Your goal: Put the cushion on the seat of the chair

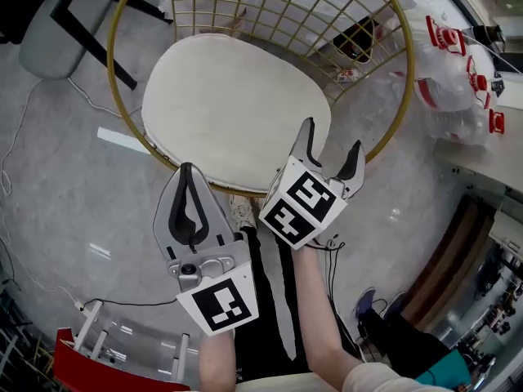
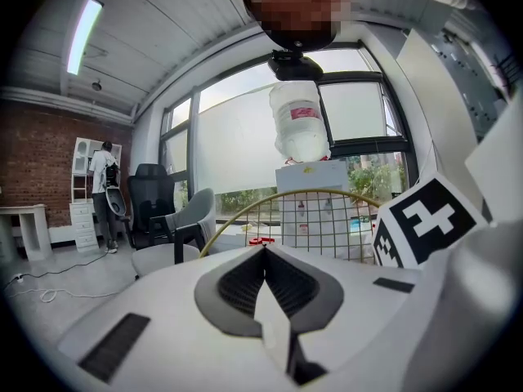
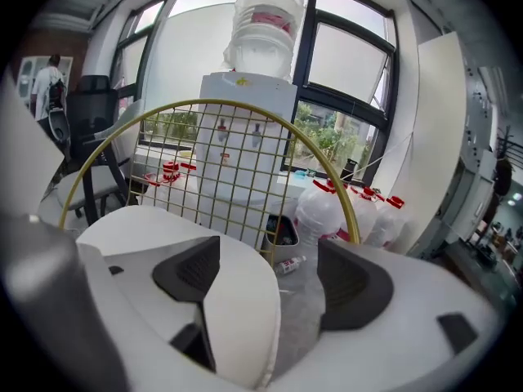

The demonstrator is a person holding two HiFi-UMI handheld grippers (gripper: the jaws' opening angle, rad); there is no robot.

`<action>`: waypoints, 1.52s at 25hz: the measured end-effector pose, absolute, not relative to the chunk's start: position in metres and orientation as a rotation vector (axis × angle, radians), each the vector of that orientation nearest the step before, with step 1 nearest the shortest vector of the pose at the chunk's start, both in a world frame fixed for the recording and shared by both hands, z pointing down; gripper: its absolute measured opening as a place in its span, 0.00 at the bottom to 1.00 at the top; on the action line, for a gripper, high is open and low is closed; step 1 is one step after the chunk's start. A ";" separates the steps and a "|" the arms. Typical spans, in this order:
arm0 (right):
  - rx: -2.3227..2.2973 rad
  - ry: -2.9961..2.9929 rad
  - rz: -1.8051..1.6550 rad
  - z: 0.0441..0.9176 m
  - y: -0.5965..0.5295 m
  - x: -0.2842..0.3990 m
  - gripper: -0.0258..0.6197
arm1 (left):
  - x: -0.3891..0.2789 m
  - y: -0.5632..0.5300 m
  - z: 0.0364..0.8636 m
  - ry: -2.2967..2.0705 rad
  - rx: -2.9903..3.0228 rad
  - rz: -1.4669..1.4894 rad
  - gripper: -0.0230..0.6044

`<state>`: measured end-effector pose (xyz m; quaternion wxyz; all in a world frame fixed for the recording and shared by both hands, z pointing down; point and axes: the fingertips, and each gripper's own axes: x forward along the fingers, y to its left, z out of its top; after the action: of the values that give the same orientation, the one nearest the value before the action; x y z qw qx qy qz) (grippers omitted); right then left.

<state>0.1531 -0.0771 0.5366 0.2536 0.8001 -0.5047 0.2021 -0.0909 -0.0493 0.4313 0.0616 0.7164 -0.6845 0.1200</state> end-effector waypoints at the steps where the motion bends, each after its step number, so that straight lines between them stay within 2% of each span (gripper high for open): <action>1: 2.174 -1.382 0.555 0.530 -0.079 0.151 0.59 | -0.091 -0.050 0.425 -2.080 2.164 0.354 0.06; 10: 2.221 -1.543 0.491 0.436 -0.112 0.132 0.59 | -0.097 -0.061 0.352 -2.192 2.116 0.174 0.06; 15: 2.195 -1.758 0.614 0.368 -0.132 0.099 0.58 | -0.100 -0.070 0.281 -2.264 2.143 0.112 0.06; 22: 1.974 -2.383 0.701 0.200 -0.136 0.051 0.58 | -0.101 -0.069 0.151 -2.352 2.162 -0.062 0.06; 30: 1.816 -2.873 0.392 0.006 -0.100 0.034 0.58 | -0.096 -0.049 0.009 -2.439 2.277 -0.264 0.06; 31: 1.810 -2.913 0.341 -0.013 -0.092 0.035 0.55 | -0.093 -0.046 -0.003 -2.444 2.293 -0.278 0.06; 32: 1.814 -2.945 0.291 -0.030 -0.084 0.038 0.44 | -0.091 -0.043 -0.014 -2.451 2.307 -0.291 0.06; 33: 1.820 -2.973 0.242 -0.045 -0.076 0.041 0.23 | -0.088 -0.040 -0.025 -2.457 2.318 -0.305 0.06; 34: 1.813 -3.001 0.196 -0.058 -0.068 0.043 0.12 | -0.086 -0.035 -0.037 -2.461 2.330 -0.320 0.06; 38: 1.686 -3.097 0.011 -0.092 -0.037 0.045 0.07 | -0.080 -0.012 -0.068 -2.436 2.378 -0.334 0.06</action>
<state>0.0447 -0.0370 -0.0924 -0.1911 0.4692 -0.8622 0.0030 -0.0799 -0.0120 -0.0680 -0.1389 0.6884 -0.7053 -0.0968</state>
